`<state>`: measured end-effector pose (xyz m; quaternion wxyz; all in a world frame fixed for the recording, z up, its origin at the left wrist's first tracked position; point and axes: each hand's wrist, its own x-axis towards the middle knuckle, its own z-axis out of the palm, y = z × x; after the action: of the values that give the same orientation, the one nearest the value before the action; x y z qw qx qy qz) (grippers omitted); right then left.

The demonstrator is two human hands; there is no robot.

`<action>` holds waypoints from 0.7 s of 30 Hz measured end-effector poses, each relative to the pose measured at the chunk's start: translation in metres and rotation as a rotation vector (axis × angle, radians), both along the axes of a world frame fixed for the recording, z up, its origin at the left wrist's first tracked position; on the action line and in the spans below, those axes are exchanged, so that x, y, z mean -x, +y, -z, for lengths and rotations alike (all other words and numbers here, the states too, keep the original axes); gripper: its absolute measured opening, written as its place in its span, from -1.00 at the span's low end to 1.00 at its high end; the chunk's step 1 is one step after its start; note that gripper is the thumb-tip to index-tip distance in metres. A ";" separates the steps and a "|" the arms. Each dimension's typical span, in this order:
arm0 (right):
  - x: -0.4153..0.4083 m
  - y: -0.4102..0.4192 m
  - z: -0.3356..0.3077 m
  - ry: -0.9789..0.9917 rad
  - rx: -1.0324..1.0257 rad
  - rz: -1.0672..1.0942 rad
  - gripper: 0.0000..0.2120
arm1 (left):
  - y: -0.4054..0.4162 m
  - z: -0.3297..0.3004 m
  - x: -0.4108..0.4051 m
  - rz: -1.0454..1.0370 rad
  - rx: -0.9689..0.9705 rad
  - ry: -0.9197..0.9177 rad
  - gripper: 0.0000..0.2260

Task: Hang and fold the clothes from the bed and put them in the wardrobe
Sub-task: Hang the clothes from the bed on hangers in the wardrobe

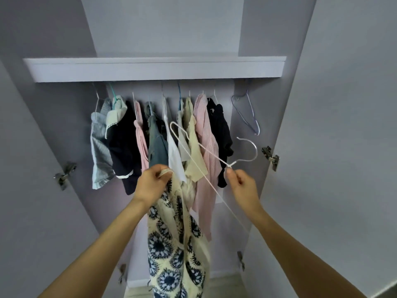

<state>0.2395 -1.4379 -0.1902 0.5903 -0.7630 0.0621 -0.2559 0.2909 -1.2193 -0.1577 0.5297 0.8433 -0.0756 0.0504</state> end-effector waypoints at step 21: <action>-0.035 0.010 -0.003 -0.062 0.198 -0.140 -0.49 | 0.055 -0.025 0.014 -0.310 -0.452 -0.043 -0.87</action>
<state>0.2746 -1.4284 -0.1870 0.5302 -0.8117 -0.0349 -0.2423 0.2769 -1.1647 -0.1330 0.3121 0.9404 0.0340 0.1305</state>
